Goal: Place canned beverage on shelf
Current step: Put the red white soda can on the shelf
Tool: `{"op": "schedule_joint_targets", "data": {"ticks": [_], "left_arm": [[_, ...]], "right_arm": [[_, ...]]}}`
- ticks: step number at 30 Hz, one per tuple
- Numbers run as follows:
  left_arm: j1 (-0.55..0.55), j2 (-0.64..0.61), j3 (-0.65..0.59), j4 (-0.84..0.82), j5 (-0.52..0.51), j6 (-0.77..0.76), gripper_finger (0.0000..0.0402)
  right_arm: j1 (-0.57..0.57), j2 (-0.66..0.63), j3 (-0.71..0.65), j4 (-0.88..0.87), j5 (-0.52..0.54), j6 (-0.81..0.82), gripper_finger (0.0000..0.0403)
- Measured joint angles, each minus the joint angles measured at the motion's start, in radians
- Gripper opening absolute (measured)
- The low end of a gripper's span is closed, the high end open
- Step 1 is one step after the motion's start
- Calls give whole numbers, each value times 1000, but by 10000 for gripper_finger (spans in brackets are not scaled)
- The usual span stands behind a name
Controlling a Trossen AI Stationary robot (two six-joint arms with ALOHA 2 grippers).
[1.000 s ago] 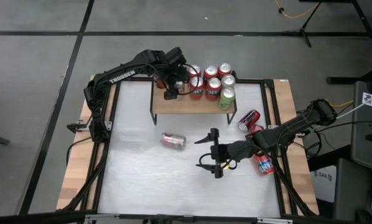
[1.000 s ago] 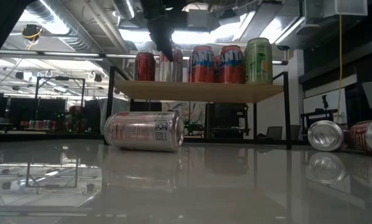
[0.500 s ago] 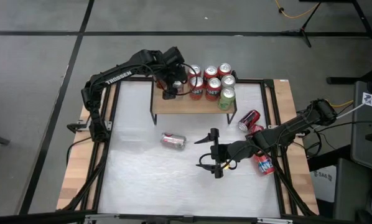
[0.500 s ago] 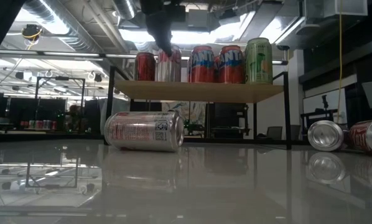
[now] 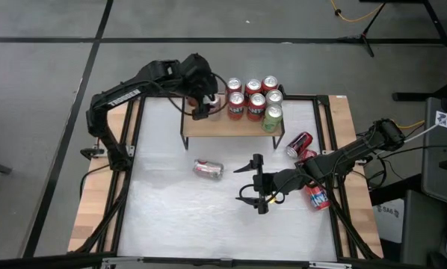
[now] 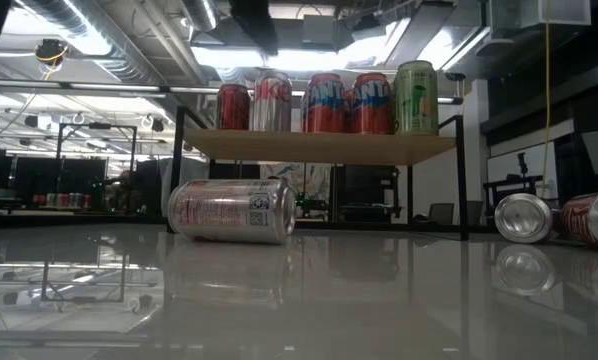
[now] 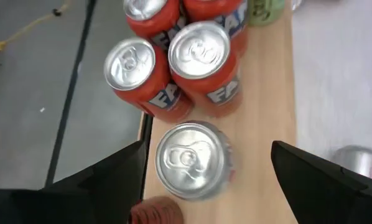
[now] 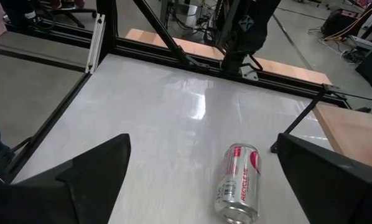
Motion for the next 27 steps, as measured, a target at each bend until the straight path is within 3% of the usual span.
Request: {"op": "schedule_joint_targets", "data": {"ticks": [7,13,15,20,27], "left_arm": [[-126,-49,-4,-85,57,-189,324],[-278,-48,-162,22,59,-247,289],[-325,-47,-219,79,46,-252,274],[-408,-46,-304,91,-114,-315,227],[-448,-47,-454,175,-101,-361,164]], "right_arm": [[0,0,0,-5,0,0,392],[0,0,0,-6,0,0,392],[0,0,0,-13,-2,0,392],[1,0,0,-30,-30,0,392],[1,0,0,-28,-45,0,392]]}}
